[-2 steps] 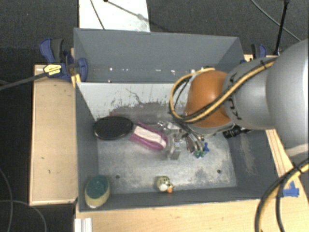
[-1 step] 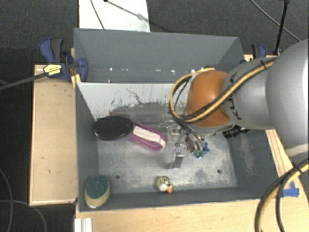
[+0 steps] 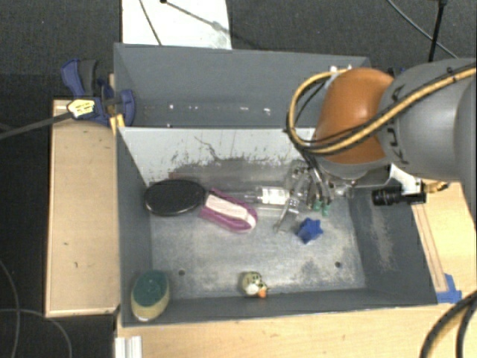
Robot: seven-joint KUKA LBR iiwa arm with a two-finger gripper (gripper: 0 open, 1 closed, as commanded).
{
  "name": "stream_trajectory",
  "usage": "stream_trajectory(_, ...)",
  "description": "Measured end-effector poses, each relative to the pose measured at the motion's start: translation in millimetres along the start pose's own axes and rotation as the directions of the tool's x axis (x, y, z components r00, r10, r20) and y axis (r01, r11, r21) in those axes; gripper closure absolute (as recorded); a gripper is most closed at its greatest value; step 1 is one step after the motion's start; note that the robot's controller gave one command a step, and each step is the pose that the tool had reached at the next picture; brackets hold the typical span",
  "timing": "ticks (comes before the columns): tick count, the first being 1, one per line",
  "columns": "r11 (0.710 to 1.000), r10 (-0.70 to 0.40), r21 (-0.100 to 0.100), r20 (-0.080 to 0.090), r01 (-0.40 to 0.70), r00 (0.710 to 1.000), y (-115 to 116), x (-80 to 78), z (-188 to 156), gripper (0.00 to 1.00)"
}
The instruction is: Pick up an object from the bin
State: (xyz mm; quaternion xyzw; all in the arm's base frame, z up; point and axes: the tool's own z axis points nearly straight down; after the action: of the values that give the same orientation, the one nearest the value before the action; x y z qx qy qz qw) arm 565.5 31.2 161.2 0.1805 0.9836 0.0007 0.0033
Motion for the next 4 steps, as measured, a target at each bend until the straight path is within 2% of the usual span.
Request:
stream_trajectory(1, 0.991, 0.131, -0.001, 0.005, -0.131, 0.991, -19.8, -22.5, 90.9, 0.0)
stream_trajectory(2, 0.992, 0.126, -0.002, 0.003, -0.126, 0.992, -18.2, -22.1, 87.2, 1.0)
stream_trajectory(3, 0.992, 0.124, 0.003, -0.006, -0.124, 0.992, -19.4, -18.8, 90.4, 0.0)
stream_trajectory(4, 0.921, 0.39, 0.004, 0.003, -0.39, 0.921, -153.9, -74.4, 33.9, 0.0)
